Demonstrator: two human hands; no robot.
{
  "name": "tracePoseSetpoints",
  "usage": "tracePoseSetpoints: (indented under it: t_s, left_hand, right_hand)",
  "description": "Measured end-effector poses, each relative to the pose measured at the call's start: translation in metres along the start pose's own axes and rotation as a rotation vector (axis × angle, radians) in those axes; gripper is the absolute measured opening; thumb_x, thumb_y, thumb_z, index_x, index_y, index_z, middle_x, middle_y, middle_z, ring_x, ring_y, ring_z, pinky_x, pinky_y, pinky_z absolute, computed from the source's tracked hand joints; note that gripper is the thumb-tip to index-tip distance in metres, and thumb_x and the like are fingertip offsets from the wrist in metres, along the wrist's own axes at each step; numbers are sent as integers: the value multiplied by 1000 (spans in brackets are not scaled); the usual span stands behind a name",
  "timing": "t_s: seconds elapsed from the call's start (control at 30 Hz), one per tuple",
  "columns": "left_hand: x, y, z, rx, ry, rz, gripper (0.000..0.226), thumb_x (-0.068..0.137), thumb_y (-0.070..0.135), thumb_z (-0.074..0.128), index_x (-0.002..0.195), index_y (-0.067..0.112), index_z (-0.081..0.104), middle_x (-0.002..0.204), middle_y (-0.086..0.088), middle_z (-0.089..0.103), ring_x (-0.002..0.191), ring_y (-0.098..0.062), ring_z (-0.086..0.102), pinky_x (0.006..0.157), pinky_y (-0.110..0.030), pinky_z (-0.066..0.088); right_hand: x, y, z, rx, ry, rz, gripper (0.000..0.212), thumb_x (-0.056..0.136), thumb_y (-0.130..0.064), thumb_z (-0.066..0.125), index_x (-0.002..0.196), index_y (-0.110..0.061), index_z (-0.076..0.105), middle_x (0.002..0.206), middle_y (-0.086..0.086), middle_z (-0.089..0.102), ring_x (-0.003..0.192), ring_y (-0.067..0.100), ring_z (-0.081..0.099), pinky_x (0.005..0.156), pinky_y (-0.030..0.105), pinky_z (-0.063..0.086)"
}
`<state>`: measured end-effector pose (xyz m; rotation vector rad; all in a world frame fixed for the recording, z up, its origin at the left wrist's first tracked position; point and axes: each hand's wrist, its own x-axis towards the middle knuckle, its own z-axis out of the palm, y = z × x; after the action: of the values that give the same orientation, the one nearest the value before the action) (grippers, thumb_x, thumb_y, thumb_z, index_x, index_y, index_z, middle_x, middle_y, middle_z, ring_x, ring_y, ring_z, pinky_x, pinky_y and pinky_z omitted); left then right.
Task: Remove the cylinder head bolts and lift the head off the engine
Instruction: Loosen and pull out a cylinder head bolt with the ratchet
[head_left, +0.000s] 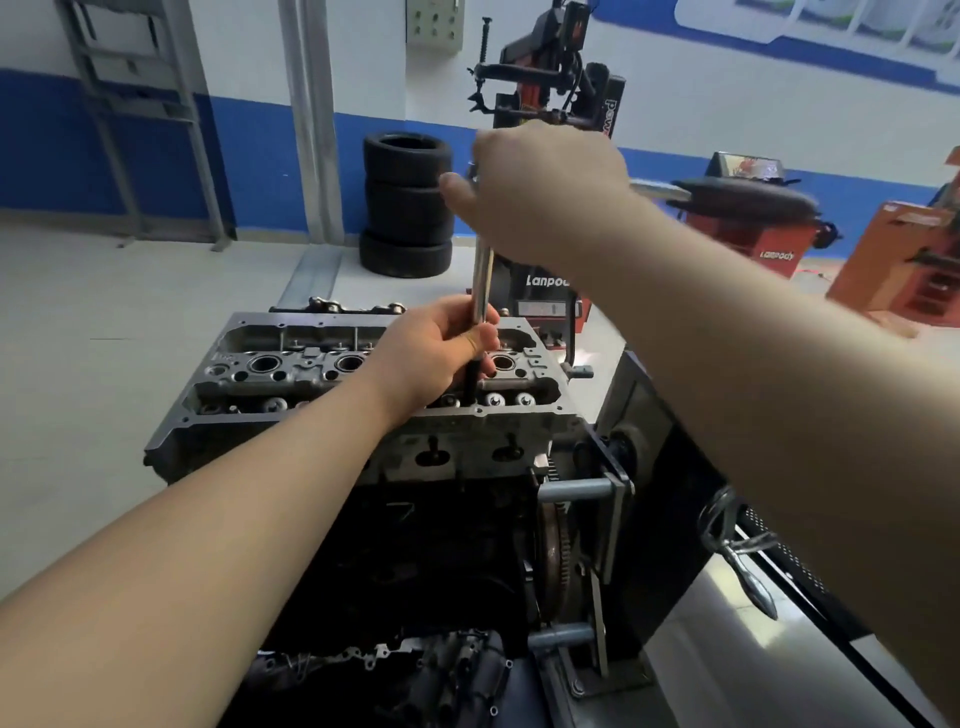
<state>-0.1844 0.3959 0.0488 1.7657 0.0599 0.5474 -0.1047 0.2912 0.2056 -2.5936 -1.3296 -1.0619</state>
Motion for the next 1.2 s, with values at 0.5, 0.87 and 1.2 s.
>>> tracePoseSetpoints:
  t_s: [0.5,0.87,1.2]
  left_hand:
    - [0,0,-1,0,-25,-39,15,108,11,60,118,17,69,98,-6,75,91,-25,77,90,-40,65]
    - [-2,1,-4,-39,-79,-30,22,110,8,53,122,16,70,110,-10,77,105,-29,75,91,-36,64]
    - [-2,0,-6,-56,-80,-28,15,108,8,58,118,11,68,103,-7,76,99,-26,75,92,-41,64]
  right_hand:
    - [0,2,6,-7,54,77,50,103,-60,36,74,-20,44,69,2,43,69,31,51,57,35,32]
    - [-13,12,9,684,36,-12,51,103,-56,47,76,-16,62,67,-1,60,69,21,61,67,42,51]
    - [-8,-1,11,326,158,-23,61,98,-70,39,82,-18,68,66,-3,63,66,21,60,60,36,43]
